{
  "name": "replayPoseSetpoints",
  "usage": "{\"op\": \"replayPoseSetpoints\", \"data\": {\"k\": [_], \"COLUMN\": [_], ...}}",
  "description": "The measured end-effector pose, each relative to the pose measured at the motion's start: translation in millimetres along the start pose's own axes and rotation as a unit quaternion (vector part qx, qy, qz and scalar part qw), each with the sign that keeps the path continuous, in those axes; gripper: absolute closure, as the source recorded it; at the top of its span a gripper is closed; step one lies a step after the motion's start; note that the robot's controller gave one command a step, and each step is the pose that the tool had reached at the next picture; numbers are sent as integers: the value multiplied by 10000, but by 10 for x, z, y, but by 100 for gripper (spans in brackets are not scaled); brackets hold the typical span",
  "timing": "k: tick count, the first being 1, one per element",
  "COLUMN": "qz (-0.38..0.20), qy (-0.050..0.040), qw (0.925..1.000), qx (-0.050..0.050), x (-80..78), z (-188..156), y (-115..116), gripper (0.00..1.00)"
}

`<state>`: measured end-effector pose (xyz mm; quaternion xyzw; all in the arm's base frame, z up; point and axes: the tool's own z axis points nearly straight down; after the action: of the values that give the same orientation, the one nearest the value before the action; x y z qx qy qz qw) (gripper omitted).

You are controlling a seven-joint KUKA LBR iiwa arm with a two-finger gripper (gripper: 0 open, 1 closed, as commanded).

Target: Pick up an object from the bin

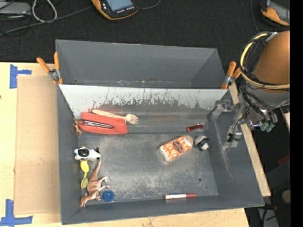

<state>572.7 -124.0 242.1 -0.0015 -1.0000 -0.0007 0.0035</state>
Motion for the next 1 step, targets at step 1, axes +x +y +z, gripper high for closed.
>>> {"op": "replayPoseSetpoints", "data": {"k": [1], "qz": [-14], "qy": [-35], "qw": [10000], "qx": [6], "x": [-14], "z": [-37], "y": [6], "gripper": [0]}}
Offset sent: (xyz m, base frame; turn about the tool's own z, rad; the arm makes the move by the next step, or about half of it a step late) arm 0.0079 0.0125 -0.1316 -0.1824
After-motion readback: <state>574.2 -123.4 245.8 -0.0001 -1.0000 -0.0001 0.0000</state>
